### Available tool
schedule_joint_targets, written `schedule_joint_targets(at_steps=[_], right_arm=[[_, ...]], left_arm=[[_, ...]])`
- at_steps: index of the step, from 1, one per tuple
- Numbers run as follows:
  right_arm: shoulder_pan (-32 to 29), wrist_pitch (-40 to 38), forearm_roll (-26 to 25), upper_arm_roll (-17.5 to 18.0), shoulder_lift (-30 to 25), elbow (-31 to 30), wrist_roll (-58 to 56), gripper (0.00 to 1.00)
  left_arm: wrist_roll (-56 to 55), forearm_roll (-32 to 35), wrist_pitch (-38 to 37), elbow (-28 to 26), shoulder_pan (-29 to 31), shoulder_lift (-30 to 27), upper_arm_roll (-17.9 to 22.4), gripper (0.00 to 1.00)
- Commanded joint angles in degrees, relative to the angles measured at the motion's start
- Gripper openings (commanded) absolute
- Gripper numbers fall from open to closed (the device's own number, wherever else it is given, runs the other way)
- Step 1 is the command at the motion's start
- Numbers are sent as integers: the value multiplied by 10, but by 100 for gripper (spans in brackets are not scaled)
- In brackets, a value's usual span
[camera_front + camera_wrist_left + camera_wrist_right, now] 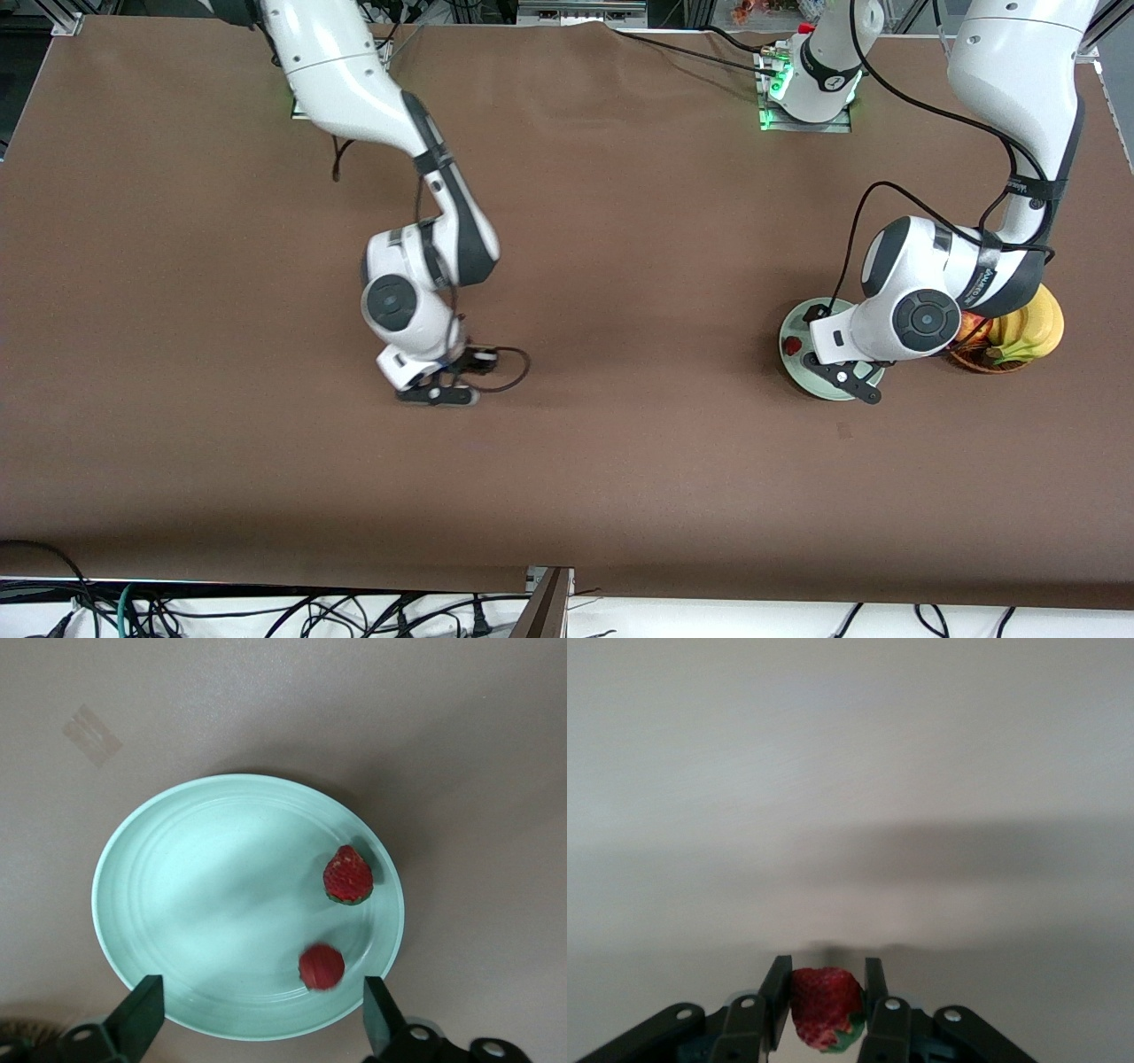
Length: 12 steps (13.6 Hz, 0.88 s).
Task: Collect all strawberries into plate
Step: 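Grasp the last strawberry with the right gripper and lift it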
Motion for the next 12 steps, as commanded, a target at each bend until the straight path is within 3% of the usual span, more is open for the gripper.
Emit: schedule_joint_targets(at_steps=[1, 4, 8, 10, 11, 12], right_arm=[[23, -1, 6, 27, 2, 21, 101, 22], [62, 6, 6, 34, 8, 29, 186, 22], [134, 140, 6, 34, 58, 30, 313, 29], [148, 168, 6, 34, 63, 30, 331, 48], [148, 163, 6, 33, 58, 30, 330, 79], [145, 151, 4, 30, 46, 30, 327, 99]], left_arm=[[3, 6, -8, 15, -1, 2, -4, 100], [-5, 2, -12, 27, -4, 3, -7, 100], [-79, -32, -39, 39, -30, 4, -9, 100], [-108, -63, -45, 39, -36, 6, -9, 100], [-116, -86, -47, 39, -34, 7, -9, 100], [-128, -114, -48, 39, -32, 7, -8, 100]])
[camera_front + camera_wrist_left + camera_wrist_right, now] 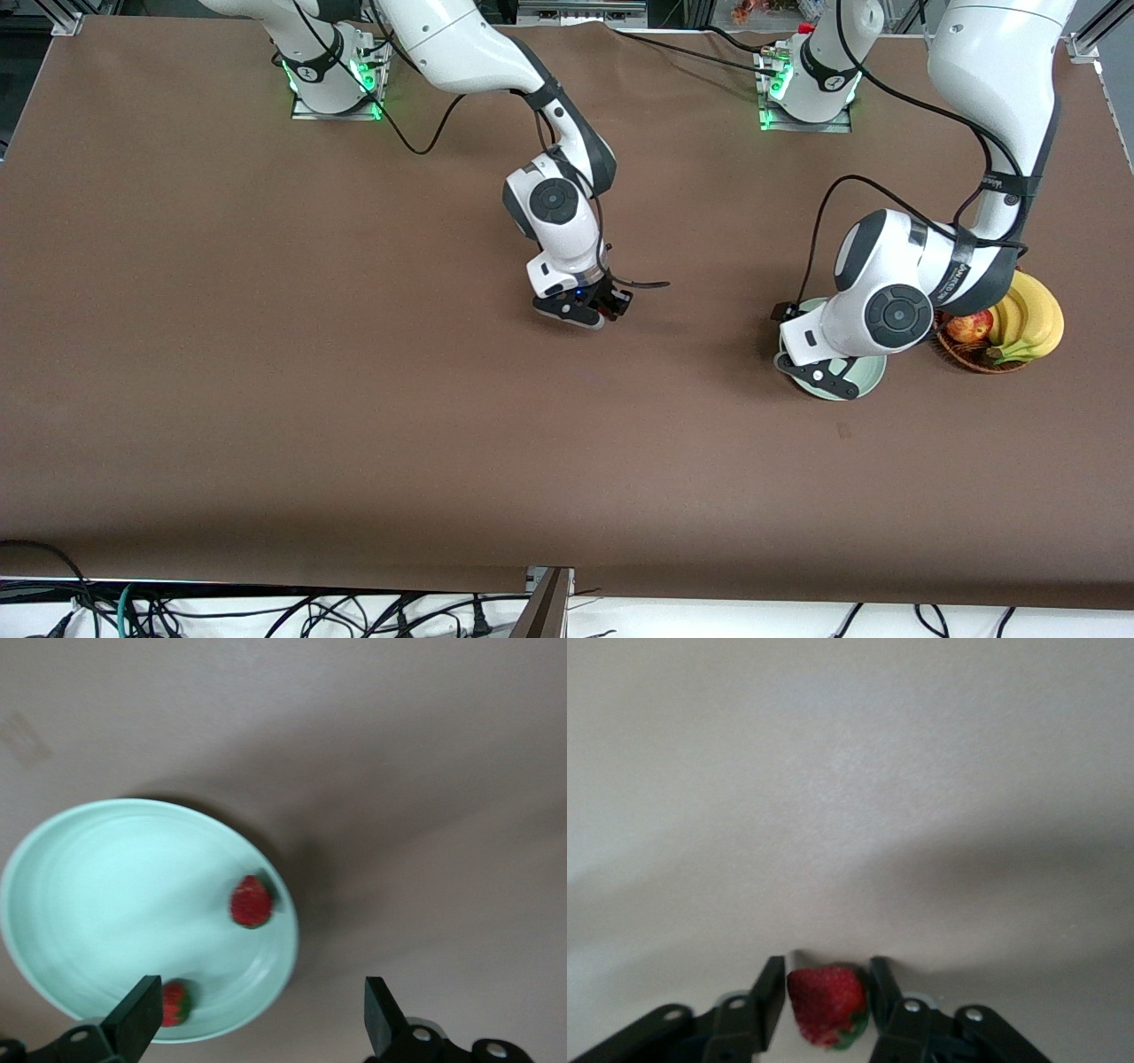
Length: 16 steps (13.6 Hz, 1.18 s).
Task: Collect all strawberries into plate
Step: 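Grasp the last strawberry with the right gripper and lift it, then take the last strawberry with the left gripper from the right gripper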
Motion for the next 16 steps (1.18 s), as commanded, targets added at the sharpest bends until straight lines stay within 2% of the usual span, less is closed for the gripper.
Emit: schedule_joint_targets(at_steps=[1, 2, 6, 9, 12, 13, 14, 16], right_arm=[[-11, -46, 1, -12, -25, 12, -4, 99], [-17, -88, -1, -31, -35, 13, -12, 99], [-84, -327, 3, -78, -87, 105, -141, 100], [-142, -415, 6, -118, -153, 94, -251, 100], [-191, -503, 7, -121, -219, 87, -332, 100], [-191, -519, 0, -137, -243, 75, -333, 100], [-190, -529, -10, -145, -265, 61, -336, 100], [-189, -543, -68, -144, -318, 23, -358, 100]], left_arm=[[-39, -65, -17, 15, 3, 7, 3, 100], [-64, -83, -17, 15, 3, 7, 3, 100], [-225, -164, -4, 14, -34, 16, 0, 100], [-350, -175, 84, 3, -100, 34, 1, 100], [-500, -169, 178, 4, -170, 68, 1, 100], [-553, -168, 209, 4, -199, 81, 5, 100], [-592, -168, 234, 4, -217, 93, 6, 100], [-635, -161, 257, 4, -237, 109, 6, 98]])
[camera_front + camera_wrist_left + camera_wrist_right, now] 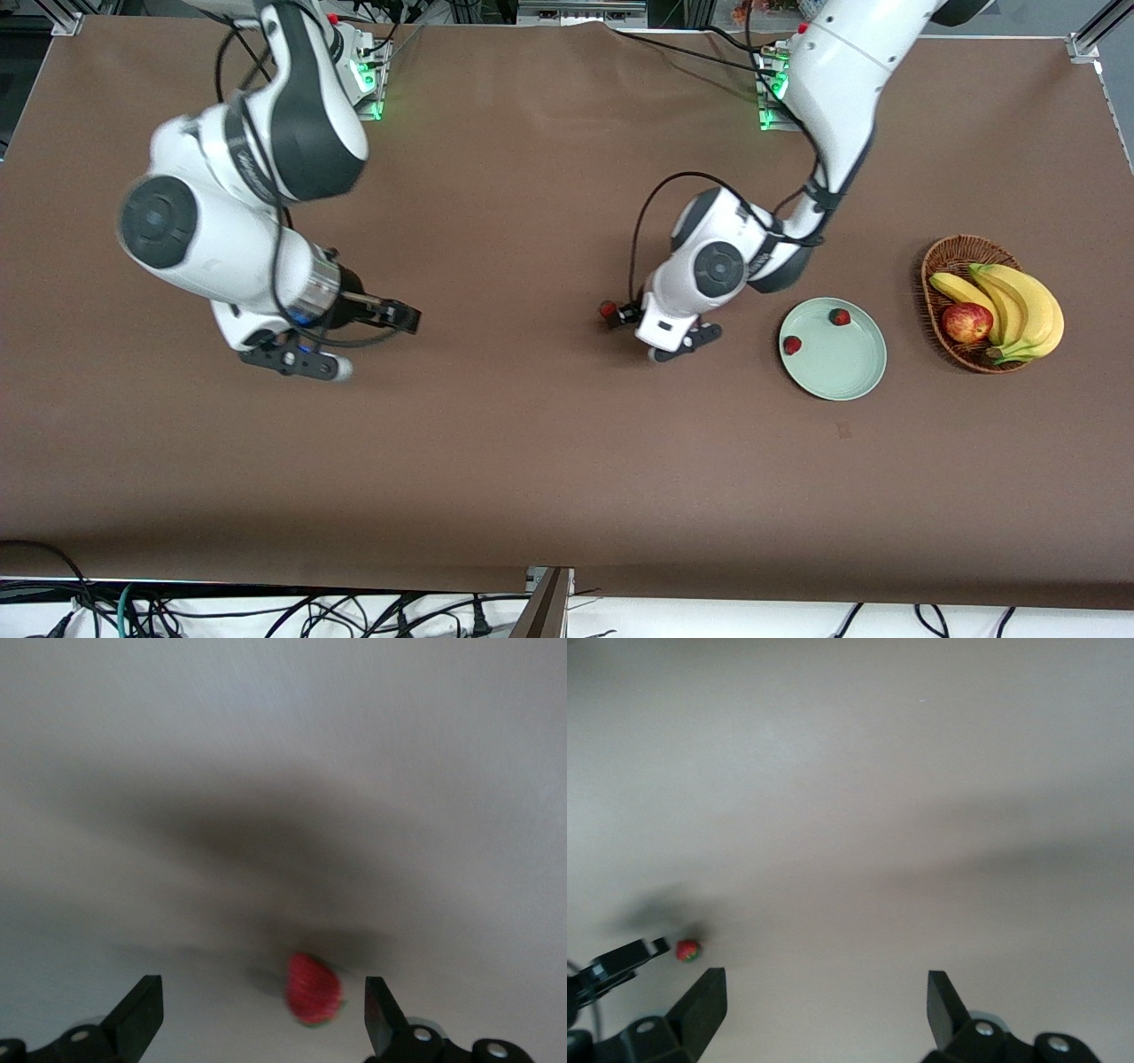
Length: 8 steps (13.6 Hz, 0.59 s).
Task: Collect all strawberries into plate
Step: 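Take the last strawberry with the left gripper from the right gripper, then carry the strawberry to the plate while the right gripper withdraws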
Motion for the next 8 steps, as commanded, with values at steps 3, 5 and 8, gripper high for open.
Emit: schedule_joint_targets(at_steps=[3, 5, 8], right_arm=[[-73, -6, -110, 96, -175, -156, -22, 100], [-175, -7, -157, 198, -247, -214, -22, 100], [-242, -33, -165, 242, -288, -241, -23, 100]], left_arm=[[-67, 33, 20, 7, -26, 17, 12, 72], [-68, 33, 21, 8, -26, 17, 12, 62], [-71, 33, 34, 9, -28, 26, 11, 43]])
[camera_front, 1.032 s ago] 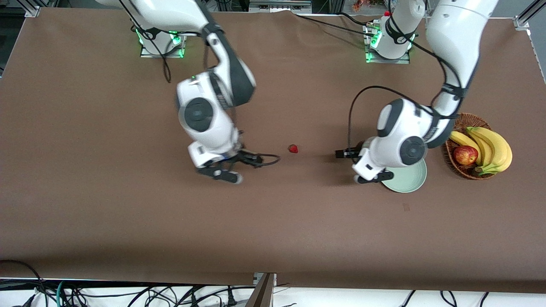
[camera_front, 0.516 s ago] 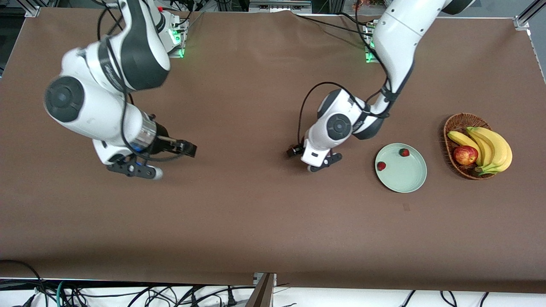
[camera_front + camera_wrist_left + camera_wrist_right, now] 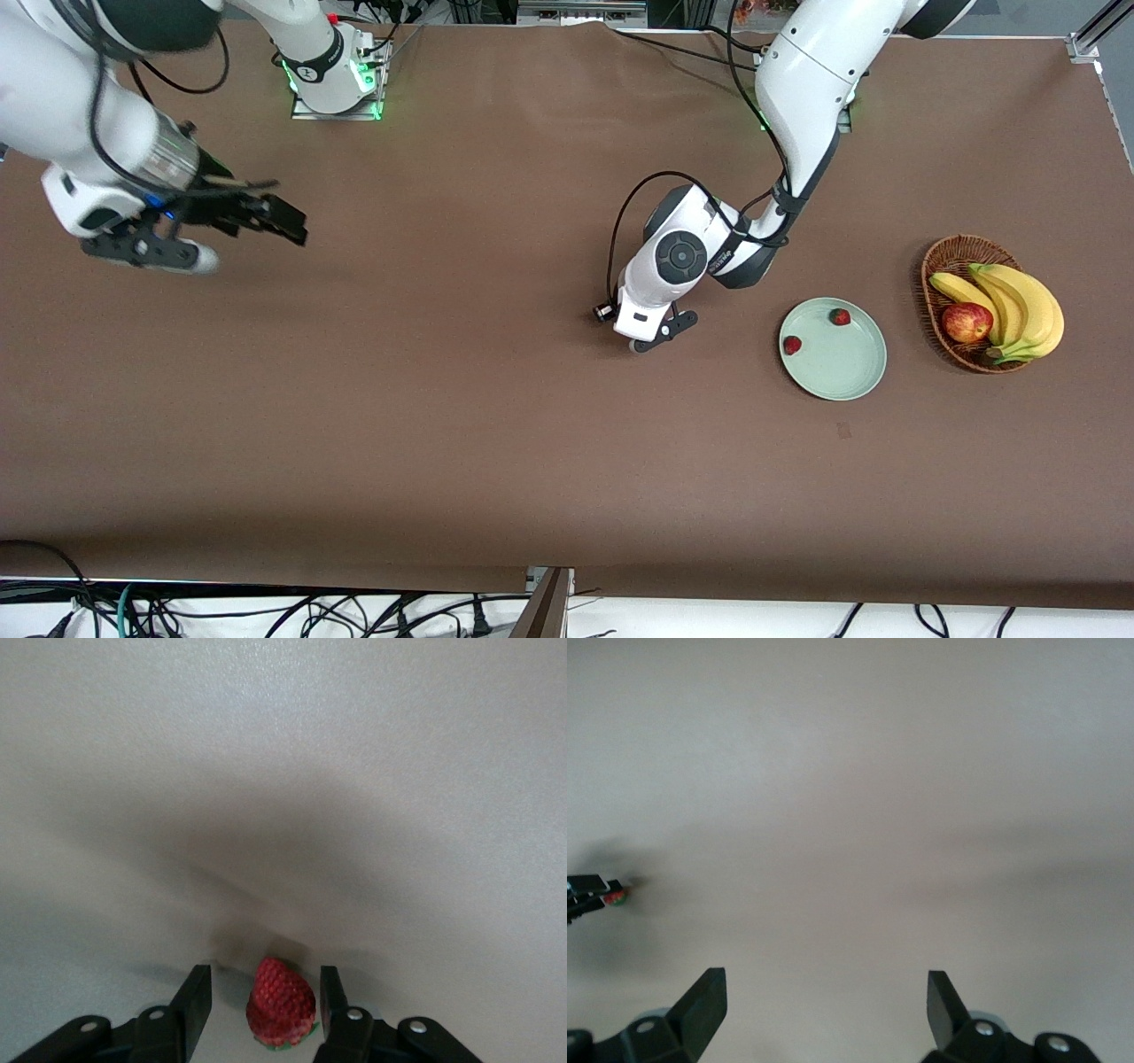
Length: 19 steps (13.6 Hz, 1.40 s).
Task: Collect all strawberries into plate
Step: 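Carry the strawberry to the plate while the right gripper withdraws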
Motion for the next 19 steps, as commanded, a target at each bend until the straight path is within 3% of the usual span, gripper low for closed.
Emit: schedule_joint_targets(at_steps=[1, 3, 4, 7, 12, 15, 19], right_arm=[[-49, -16, -14, 39, -37, -38, -9, 100], [-96, -13, -34, 80, -30, -30, -12, 100], [-118, -12, -41, 98, -25, -28, -12, 100], [-124, -18, -45, 108, -30, -25, -10, 100], [-125, -12, -43, 79, -30, -24, -12, 100], [-125, -11, -45, 70, -30, -25, -12, 100], [-125, -28, -46, 59, -36, -24, -70, 100]], left_arm=[[-15, 12, 10, 8, -4, 8, 2, 30], [-15, 12, 9, 10, -3, 7, 2, 5], [-15, 12, 9, 10, -2, 6, 2, 0], [10, 14, -9, 10, 20, -14, 3, 0], [240, 14, -177, 42, 112, -53, 4, 0], [433, 99, -267, 59, 166, -68, 13, 0], [633, 178, -305, 70, 230, -71, 13, 0]])
